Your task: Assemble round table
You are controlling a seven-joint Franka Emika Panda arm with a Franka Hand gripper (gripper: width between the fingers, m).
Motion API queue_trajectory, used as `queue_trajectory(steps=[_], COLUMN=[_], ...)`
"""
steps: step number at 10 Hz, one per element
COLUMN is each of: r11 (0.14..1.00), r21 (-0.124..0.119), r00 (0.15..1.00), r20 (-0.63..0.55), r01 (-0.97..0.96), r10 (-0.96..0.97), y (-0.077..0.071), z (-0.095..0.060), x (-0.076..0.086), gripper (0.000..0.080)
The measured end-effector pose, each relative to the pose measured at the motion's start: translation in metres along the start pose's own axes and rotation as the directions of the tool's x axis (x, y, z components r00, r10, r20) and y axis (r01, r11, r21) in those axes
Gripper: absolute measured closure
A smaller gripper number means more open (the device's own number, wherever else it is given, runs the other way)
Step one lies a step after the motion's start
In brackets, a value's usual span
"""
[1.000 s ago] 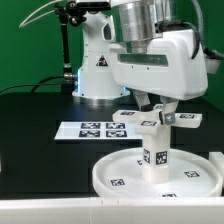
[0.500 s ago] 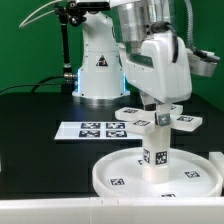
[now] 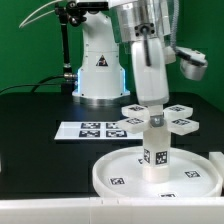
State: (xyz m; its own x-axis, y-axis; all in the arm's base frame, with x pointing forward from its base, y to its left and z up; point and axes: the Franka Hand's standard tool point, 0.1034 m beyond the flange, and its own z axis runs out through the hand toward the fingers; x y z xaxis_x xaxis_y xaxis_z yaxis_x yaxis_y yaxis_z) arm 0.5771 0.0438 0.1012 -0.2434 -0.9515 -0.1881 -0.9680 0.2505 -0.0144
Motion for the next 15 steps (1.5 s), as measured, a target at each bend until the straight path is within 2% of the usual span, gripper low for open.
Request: queue_trajectory(steps=[6,15], r11=[0.948,0.918], r21=[0.033,0.042], r00=[0.949,0.919], r20=[0.022,0.048], r01=[-0.316,-0.394], r10=[0.315,0.392], y=[-0.0017,-0.0004], z=[-0.0007,0.0], x=[-0.0022,-0.0026], gripper=[0.0356,0.0356])
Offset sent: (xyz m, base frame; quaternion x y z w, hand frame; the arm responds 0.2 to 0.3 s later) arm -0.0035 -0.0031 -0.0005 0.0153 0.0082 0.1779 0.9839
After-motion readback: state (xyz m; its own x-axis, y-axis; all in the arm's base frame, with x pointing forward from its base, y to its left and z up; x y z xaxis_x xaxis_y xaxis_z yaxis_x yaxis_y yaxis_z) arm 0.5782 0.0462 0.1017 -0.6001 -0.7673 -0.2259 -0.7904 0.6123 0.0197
